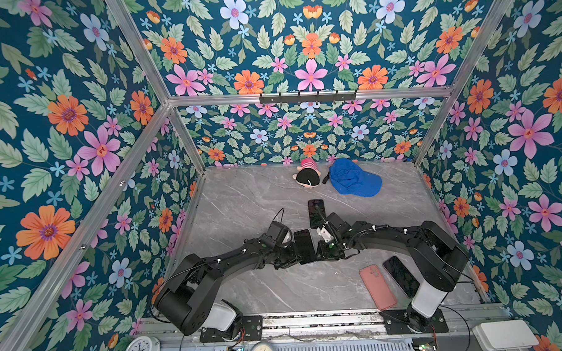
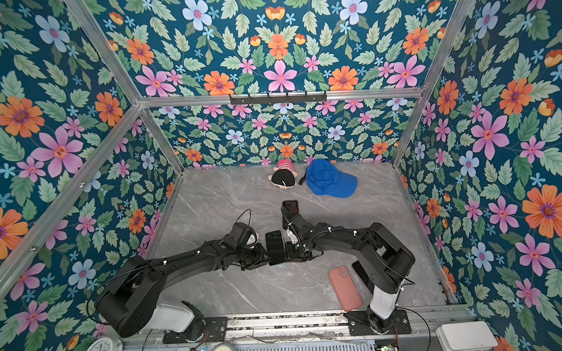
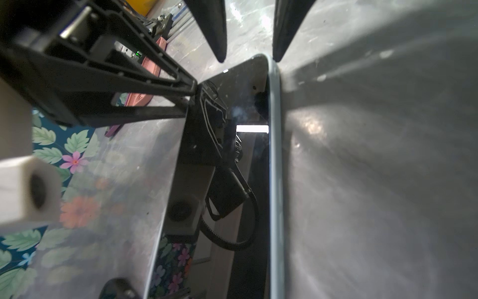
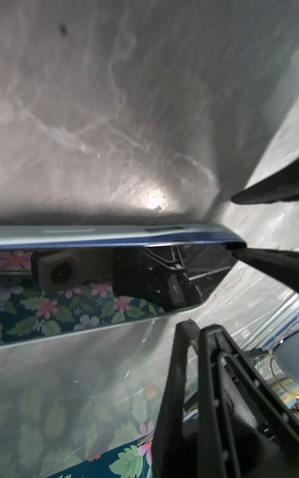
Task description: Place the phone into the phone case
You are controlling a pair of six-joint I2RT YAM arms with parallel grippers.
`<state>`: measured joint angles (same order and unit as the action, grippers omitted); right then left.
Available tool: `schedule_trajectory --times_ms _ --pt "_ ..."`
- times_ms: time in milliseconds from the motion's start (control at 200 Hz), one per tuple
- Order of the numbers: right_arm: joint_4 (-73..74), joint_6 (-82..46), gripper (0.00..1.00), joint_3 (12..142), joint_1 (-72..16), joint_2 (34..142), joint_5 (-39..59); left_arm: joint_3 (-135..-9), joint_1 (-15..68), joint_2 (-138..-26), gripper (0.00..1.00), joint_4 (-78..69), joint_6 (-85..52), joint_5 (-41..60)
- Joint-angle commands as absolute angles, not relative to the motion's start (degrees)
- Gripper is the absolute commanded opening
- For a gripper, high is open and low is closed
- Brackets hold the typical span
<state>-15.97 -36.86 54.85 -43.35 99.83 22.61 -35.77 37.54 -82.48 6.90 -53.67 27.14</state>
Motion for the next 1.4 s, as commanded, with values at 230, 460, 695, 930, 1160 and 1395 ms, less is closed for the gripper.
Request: schedule_trajectory --times_ms 230,460,695,930,1160,1395 --pt "-14.3 -37.5 0.21 55.8 -43.4 101.0 25.1 -35.9 36.7 -84.8 0.35 4.4 -52.0 28.4" --pt "-14.1 -37.8 0.17 55.9 -43.4 101.2 25.5 -35.9 36.4 -86.5 0.35 3.2 -51.3 29.3" --pt "-13.7 -38.1 0.14 56.1 -43.4 101.7 25.9 -34.7 36.5 -88.1 0.34 -0.1 -52.4 31.4" --pt "-13.6 -38.2 0.12 56.3 -43.5 102.3 26.3 -34.0 36.6 -88.5 0.33 -1.2 -52.7 31.9" --pt "-13.2 -38.4 0.09 56.4 -43.6 103.0 26.6 -33.8 36.6 -88.5 0.32 -1.6 -53.0 31.9" --pt "-13.0 -38.6 0.08 56.5 -43.7 103.4 26.8 -33.7 36.5 -88.5 0.31 -1.8 -53.1 32.1"
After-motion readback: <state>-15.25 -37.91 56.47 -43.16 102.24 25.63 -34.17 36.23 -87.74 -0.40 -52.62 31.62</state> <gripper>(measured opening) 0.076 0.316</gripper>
